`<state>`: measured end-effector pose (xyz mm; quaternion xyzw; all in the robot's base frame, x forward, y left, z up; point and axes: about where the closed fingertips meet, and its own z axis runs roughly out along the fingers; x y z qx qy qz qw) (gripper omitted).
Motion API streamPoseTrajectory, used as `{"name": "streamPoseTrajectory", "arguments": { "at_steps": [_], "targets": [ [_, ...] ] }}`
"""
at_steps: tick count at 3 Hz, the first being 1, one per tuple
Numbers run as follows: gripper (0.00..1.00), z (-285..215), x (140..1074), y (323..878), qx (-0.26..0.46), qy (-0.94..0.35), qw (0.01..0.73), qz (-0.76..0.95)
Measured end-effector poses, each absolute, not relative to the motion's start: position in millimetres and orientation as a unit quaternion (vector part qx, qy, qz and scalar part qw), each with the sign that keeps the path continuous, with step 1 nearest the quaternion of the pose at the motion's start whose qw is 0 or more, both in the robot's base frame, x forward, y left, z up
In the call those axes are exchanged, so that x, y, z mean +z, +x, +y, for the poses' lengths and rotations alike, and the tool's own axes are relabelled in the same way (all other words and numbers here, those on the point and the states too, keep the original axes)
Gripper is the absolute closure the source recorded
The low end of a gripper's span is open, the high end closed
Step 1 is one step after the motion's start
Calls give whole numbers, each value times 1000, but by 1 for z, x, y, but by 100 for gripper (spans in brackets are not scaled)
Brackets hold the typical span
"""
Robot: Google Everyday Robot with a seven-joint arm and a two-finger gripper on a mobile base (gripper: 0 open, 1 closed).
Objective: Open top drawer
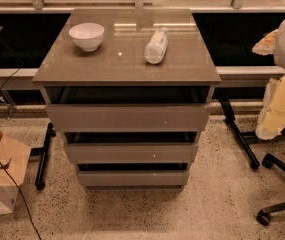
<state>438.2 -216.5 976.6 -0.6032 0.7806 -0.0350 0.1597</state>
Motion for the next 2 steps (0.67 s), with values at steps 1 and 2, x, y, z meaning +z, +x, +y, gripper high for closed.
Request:
{"name": "streamPoseTrajectory", "arguments": {
  "at_steps": [1,2],
  "targets": [
    [0,-216,977,438,-35,-603,161,781],
    [0,-197,969,447,-33,-600,172,781]
  ]
}}
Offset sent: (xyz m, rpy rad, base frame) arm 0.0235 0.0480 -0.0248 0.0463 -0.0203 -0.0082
